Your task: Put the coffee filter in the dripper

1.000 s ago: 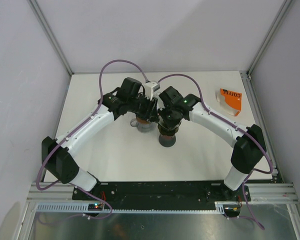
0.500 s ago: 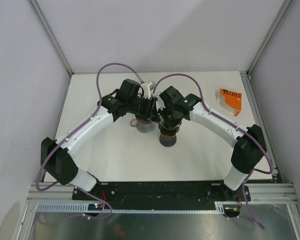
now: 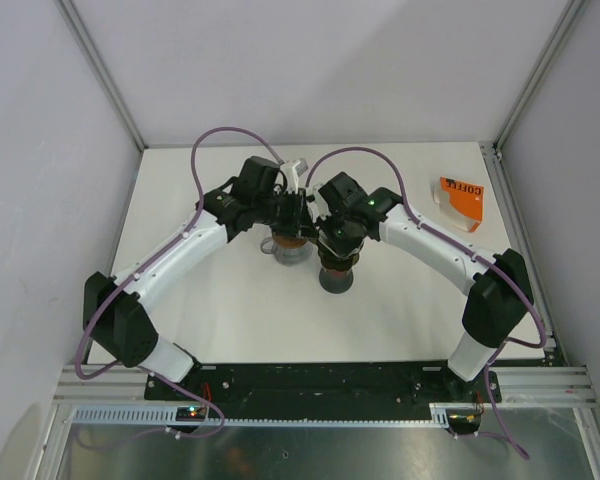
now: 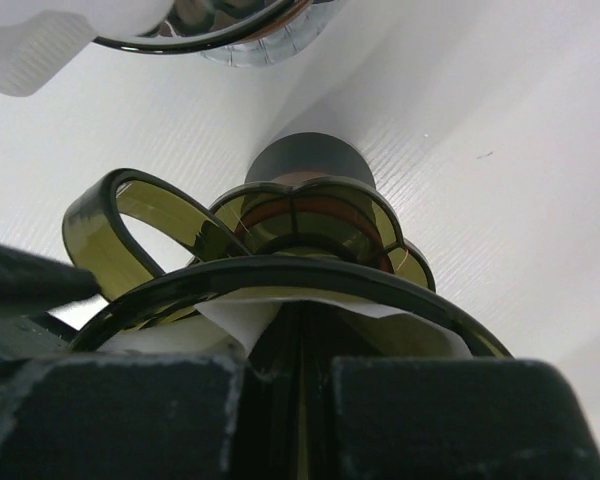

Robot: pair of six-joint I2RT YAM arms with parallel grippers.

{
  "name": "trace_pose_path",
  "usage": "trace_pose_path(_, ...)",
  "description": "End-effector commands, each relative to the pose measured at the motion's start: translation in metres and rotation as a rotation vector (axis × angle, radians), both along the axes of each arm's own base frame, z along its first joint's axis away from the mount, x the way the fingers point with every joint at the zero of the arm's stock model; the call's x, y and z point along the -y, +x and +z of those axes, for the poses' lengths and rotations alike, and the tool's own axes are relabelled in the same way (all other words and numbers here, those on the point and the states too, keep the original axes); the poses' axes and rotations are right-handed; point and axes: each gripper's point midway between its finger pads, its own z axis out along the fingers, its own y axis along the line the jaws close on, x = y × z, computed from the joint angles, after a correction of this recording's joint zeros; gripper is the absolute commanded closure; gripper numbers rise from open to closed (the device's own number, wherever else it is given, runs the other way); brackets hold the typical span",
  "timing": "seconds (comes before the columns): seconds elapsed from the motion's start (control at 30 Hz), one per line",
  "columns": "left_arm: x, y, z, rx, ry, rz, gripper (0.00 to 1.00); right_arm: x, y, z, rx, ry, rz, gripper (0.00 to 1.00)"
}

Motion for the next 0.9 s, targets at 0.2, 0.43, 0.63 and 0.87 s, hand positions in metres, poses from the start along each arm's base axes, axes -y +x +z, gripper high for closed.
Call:
trace_pose_path(0.2,0.012,0.005,0.004,-0.002,-0.056,0.0,0.9,-0.021,-0.01,0.011,0.004,0.075,0.068,1.0)
trace_pose_path(0.43,0.003,0.01,0.024,0.03,-0.093,0.007,0.63,-0.021,-0.009,0.012,0.007,0.073,0.067,1.0)
trace_pose_path(0.63,-0.012,0.021,0.022,0.025,-0.094,0.057,0.59,-0.022,-0.009,0.013,0.011,0.073,0.07,1.0)
trace_pose_path(0.87,-0.012,0.017,0.023,0.014,-0.106,0.04,0.58,-0.021,-0.007,0.022,0.037,0.084,0.065,1.0)
